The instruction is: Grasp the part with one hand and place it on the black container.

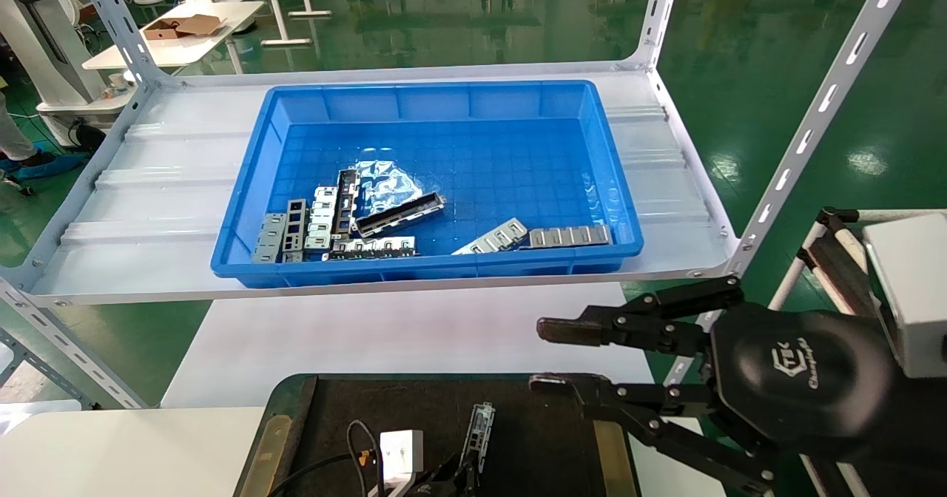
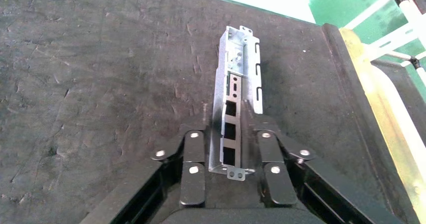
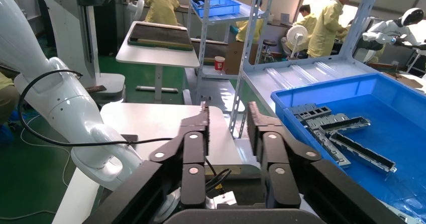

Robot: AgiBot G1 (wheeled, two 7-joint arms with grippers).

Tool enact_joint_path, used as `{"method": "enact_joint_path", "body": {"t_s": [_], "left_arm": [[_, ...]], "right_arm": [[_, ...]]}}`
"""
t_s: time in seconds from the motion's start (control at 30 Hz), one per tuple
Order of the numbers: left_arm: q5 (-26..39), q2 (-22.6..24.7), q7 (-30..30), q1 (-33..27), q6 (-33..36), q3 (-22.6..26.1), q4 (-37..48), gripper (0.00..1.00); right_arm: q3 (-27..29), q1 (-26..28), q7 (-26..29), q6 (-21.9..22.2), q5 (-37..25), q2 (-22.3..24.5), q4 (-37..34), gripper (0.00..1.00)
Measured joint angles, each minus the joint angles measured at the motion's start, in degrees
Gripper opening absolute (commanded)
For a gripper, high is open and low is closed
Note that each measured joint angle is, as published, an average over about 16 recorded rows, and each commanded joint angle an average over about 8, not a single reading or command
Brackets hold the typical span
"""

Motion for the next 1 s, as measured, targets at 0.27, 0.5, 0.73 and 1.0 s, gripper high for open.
{"method": "enact_joint_path", "body": {"t_s": [0.27,0.5,0.73,1.0], "left_arm": [[1.3,-1.9,0.6,-0.8,2.9,-0.4,-1.0,1.0],[3.6,-5.5,1.6,-1.7,9.5,-1.0,-1.5,1.0],[6.5,-10.0,3.3,-2.6,18.6,-1.8,-1.2,1.0],[9.4,-14.7,6.2,-3.5,29.7,-3.1,0.3,1.0]], "right_arm": [[0.0,0.0,0.0,0.0,0.0,0.0,0.0,1.0],[0.0,0.0,0.0,0.0,0.0,0.0,0.0,1.0],[0.0,0.0,0.0,0.0,0.0,0.0,0.0,1.0],[0.0,0.0,0.0,0.0,0.0,0.0,0.0,1.0]]}}
